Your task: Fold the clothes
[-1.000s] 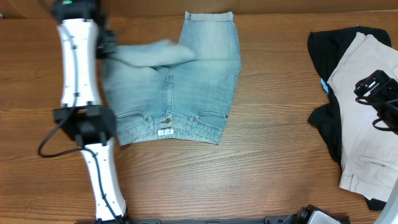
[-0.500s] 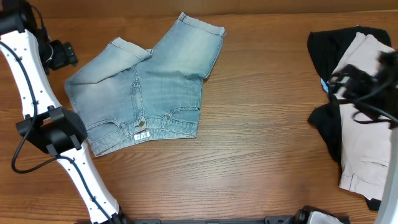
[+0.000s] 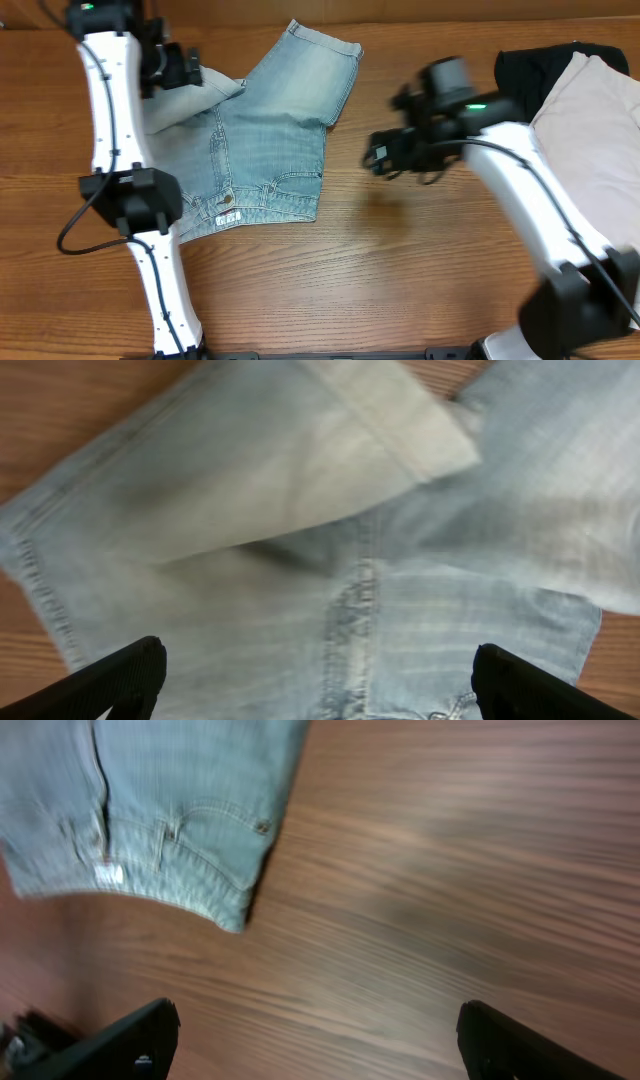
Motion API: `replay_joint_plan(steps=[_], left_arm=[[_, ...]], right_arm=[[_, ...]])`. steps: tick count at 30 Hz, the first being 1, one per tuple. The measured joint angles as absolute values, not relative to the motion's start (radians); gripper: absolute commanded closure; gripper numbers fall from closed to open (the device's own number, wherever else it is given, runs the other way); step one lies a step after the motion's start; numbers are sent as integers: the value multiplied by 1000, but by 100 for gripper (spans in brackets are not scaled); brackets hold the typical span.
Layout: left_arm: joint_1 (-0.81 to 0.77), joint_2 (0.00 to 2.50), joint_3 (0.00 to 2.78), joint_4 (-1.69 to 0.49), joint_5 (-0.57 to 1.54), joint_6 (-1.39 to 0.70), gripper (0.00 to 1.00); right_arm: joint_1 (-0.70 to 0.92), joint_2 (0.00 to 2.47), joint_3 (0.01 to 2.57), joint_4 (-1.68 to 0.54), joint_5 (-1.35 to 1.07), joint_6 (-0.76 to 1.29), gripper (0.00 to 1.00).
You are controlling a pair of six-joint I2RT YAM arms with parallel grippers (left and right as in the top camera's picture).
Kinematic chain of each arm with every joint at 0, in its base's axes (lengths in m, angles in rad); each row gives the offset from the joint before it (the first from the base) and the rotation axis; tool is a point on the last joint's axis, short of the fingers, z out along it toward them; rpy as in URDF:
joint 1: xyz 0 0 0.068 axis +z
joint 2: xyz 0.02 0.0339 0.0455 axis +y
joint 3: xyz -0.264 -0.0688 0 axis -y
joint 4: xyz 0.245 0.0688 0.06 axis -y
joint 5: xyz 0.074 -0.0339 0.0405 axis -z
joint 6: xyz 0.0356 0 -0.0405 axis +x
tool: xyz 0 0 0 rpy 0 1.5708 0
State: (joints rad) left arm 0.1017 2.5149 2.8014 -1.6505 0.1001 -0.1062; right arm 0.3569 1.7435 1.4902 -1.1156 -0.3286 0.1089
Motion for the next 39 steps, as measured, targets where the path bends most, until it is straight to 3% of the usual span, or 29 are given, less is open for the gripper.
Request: replay_joint_plan(steps=[9,16,31,39], left_arm=[[60,2515,2801,-1626,43,-115,0],[64,2515,2801,-1626,28,-125,0],[64,2515,2801,-1627,22,-125,0],[64,2515,2801,-1627,21,-122,0]], right_arm=[[594,1917,1480,-962,-125,147,8],[688,1990,1480,-842,68,136,13],[696,2099,1483,-841,177,147,14],[640,2108,1499,-1036,198,296,10]])
